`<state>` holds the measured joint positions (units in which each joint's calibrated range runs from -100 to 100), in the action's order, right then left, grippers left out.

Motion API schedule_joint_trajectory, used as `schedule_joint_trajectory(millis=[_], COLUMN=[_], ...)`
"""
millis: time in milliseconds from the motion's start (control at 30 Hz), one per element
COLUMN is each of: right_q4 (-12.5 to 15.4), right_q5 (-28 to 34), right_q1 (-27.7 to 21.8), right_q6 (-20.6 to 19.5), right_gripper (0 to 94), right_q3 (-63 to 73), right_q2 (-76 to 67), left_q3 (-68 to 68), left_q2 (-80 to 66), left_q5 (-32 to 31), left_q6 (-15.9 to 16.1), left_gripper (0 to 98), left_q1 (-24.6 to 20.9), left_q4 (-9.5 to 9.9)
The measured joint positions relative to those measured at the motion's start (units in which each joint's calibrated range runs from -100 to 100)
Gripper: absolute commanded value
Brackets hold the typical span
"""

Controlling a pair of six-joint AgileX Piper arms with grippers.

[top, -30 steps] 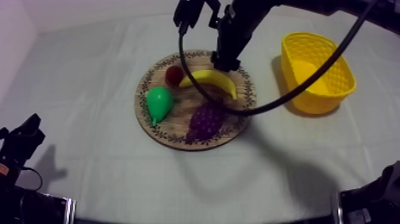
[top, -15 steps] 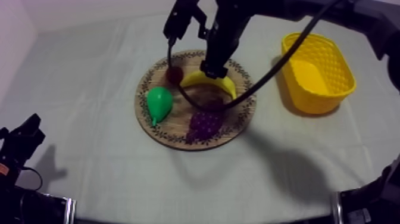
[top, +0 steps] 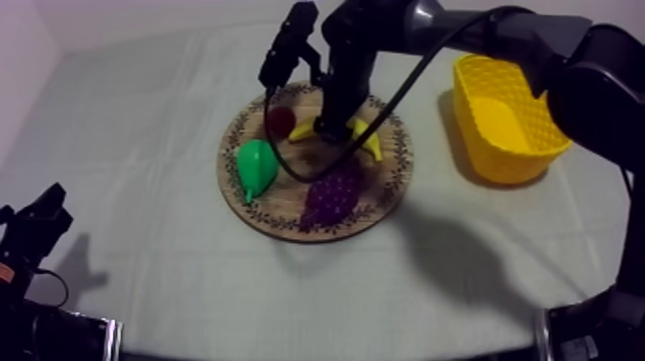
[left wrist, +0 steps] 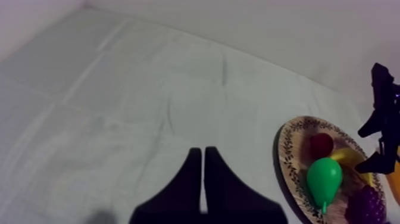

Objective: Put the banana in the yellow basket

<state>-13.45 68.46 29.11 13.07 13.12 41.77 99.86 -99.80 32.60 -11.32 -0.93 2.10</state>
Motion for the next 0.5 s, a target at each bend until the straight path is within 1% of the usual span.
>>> schedule_joint_trajectory(millis=[300,500], right_q4=[0.1,0.7], right_q5=[0.9,1.0], right_q1=[-0.6,-0.7], right_q6=[0.0,-0.2], right_gripper=[75.8,68.8], right_q3=[4.1,4.6], right_q2=[4.2,4.6], left_q3=[0.0,0.0], left_q2=[0.0,0.0], left_q5=[0.0,0.0], left_q6=[0.0,0.0], left_gripper=[0.1,0.1], left_q1=[0.0,0.0], left_q4=[0.0,0.0])
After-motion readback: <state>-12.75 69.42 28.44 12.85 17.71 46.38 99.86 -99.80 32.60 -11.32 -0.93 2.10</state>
